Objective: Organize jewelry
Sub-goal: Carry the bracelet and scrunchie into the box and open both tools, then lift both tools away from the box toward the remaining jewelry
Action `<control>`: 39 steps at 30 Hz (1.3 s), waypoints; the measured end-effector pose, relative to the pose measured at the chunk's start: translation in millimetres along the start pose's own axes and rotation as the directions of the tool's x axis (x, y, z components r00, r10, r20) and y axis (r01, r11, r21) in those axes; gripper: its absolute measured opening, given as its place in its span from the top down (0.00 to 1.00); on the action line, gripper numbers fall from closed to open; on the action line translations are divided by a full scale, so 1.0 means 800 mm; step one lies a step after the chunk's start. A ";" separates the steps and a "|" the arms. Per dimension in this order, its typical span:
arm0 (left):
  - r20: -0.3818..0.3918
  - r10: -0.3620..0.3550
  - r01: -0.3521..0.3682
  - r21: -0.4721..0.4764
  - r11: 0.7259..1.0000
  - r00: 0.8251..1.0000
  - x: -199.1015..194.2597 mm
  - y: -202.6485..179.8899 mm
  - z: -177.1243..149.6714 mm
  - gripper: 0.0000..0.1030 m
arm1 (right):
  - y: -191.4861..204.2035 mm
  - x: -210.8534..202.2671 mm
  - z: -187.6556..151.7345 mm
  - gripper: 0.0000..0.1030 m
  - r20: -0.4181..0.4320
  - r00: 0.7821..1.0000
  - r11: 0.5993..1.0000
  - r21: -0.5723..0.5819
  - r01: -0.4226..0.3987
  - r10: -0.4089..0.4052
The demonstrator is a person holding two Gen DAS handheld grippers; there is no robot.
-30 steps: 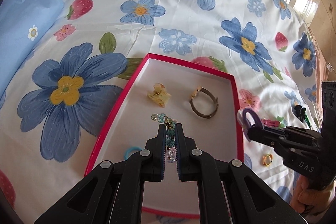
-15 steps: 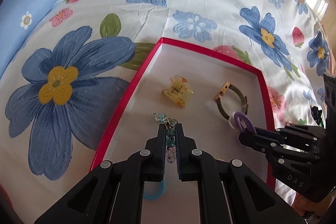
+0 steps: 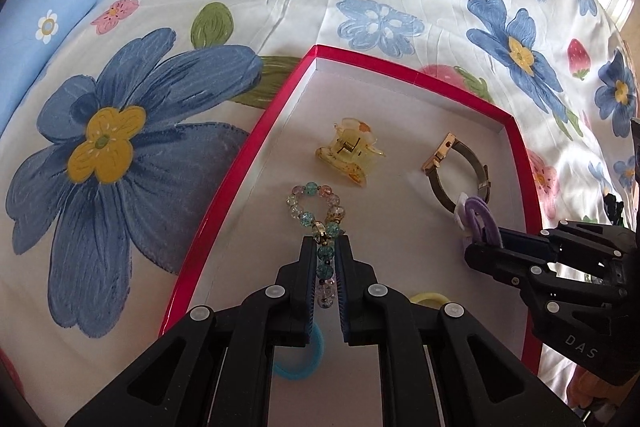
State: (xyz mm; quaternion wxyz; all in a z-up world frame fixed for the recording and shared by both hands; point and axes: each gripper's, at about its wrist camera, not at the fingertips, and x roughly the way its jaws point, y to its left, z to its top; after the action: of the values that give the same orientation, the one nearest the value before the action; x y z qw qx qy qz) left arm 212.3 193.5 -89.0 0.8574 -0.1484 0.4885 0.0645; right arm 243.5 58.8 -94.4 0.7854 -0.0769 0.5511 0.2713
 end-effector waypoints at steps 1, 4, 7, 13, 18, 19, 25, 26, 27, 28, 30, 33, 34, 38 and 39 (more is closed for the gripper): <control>0.000 -0.001 0.001 -0.001 1.000 1.000 0.000 0.000 0.000 0.89 | 0.000 0.000 0.000 0.82 0.001 1.000 1.000 0.001 -0.003 0.003; 0.002 0.006 -0.006 -0.003 1.000 1.000 -0.003 0.001 -0.002 0.83 | 0.002 -0.002 -0.001 0.73 0.005 1.000 1.000 -0.002 -0.015 0.015; 0.006 0.015 -0.015 -0.004 1.000 1.000 -0.006 0.001 -0.004 0.79 | 0.006 -0.003 -0.002 0.71 0.008 1.000 1.000 -0.010 -0.007 0.007; 0.009 0.018 -0.018 -0.007 1.000 1.000 -0.014 0.002 -0.006 0.76 | 0.003 -0.011 -0.005 0.70 0.022 1.000 1.000 0.013 -0.016 0.015; 0.015 0.019 -0.019 -0.008 1.000 1.000 -0.022 0.001 -0.010 0.70 | -0.003 -0.030 -0.012 0.58 0.065 0.997 0.998 0.046 -0.035 0.032; 0.014 0.021 -0.021 -0.010 1.000 1.000 -0.023 0.001 -0.011 0.70 | -0.005 -0.034 -0.013 0.58 0.075 0.997 0.998 0.051 -0.038 0.034; 0.038 0.015 -0.015 -0.013 1.000 0.999 -0.047 -0.003 -0.017 0.65 | -0.015 -0.065 -0.027 0.58 0.131 0.991 0.995 0.086 -0.046 0.035; 0.045 0.014 -0.014 -0.014 1.000 0.999 -0.053 -0.005 -0.019 0.63 | -0.017 -0.071 -0.031 0.58 0.140 0.990 0.994 0.096 -0.047 0.034; 0.051 0.012 -0.011 -0.015 1.000 0.999 -0.058 -0.006 -0.021 0.61 | -0.020 -0.078 -0.036 0.58 0.152 0.988 0.993 0.107 -0.046 0.029; 0.055 0.009 -0.008 -0.016 1.000 0.998 -0.064 -0.007 -0.024 0.59 | -0.023 -0.086 -0.041 0.58 0.164 0.986 0.992 0.117 -0.042 0.023; 0.063 -0.005 0.007 -0.026 1.000 0.998 -0.076 -0.011 -0.031 0.56 | -0.029 -0.100 -0.051 0.58 0.182 0.983 0.990 0.135 -0.035 0.010; 0.075 -0.025 0.028 -0.030 0.999 0.997 -0.093 -0.018 -0.043 0.51 | -0.043 -0.122 -0.072 0.58 0.208 0.978 0.985 0.174 -0.019 -0.018; 0.078 -0.029 0.031 -0.030 0.999 0.996 -0.099 -0.022 -0.047 0.49 | -0.049 -0.129 -0.079 0.58 0.217 0.976 0.982 0.190 -0.013 -0.029; 0.095 -0.047 0.049 -0.025 0.998 0.994 -0.118 -0.034 -0.063 0.43 | -0.074 -0.159 -0.111 0.58 0.254 0.963 0.964 0.264 0.019 -0.088; 0.096 -0.053 0.055 -0.021 0.998 0.994 -0.122 -0.039 -0.067 0.43 | -0.081 -0.166 -0.119 0.58 0.264 0.960 0.959 0.284 0.021 -0.099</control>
State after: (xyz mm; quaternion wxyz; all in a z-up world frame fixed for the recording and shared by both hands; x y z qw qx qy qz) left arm 126.2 150.6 -24.7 0.8793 -0.1684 0.4422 0.0540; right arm 165.5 -80.6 -21.6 0.8652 0.0557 0.4667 0.1750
